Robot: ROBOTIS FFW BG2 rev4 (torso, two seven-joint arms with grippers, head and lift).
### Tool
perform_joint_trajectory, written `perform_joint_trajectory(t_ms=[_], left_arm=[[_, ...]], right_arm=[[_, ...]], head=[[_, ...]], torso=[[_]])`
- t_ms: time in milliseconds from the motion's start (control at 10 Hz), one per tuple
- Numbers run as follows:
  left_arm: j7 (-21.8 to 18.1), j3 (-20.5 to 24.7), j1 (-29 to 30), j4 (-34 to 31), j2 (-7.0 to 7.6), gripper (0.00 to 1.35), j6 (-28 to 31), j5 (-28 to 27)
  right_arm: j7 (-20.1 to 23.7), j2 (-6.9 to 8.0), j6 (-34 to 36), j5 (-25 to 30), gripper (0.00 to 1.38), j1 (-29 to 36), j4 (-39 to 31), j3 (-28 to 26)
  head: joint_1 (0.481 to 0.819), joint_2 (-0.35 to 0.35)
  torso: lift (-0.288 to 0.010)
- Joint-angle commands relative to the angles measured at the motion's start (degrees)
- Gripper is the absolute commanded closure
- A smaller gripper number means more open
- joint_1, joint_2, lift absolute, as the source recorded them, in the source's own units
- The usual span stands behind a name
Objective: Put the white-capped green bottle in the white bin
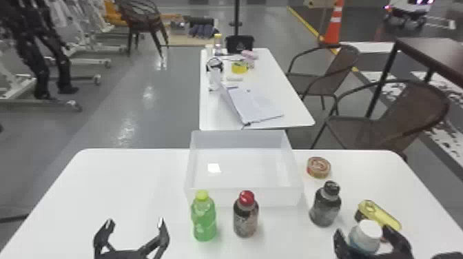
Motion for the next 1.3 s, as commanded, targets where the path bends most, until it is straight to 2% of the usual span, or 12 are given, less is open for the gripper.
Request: perform_joint_trajectory(t_ms=[0,400,500,600,700,1200], left_arm=[[0.0,0.0,0.0,0.0,-0.15,0.17,0.0,0.0],[0.0,0.0,0.0,0.2,-0.15,0.17,0.0,0.1],[0.0,0.0,0.0,0.2,-0.15,0.17,0.0,0.1],[0.0,0.0,-0.1,0.3,-0.15,0.17,0.0,0.1],[0.0,0.0,-0.1,0.3,-0.15,0.17,0.0,0.1],[0.0,-0.1,-0.1,0.4,-0.15,0.17,0.0,0.4]], right_arm=[[0.0,-0.3,1.6,-1.3,0.11,-0.2,1.1,0.0],[1.4,-1.18,6.3,-3.5,0.12,-1.1,2.7,0.0],[1.9,-1.18,6.8,-3.5,0.22,-1.2,2.9,0.0],[2.7,-1.18,7.1,-3.5,0.57,-1.7,3.2,0.1],[2.9,-1.18,7.3,-3.5,0.84,-1.8,3.3,0.1],[3.8,-1.09,7.8,-4.3,0.85,-2.1,2.9,0.1]], head=[[0.549,0.0],[0.549,0.0],[0.549,0.0],[0.549,0.0],[0.549,0.0],[0.549,0.0]], torso=[[-0.1],[-0.1],[-0.1],[-0.1],[-0.1],[-0.1]])
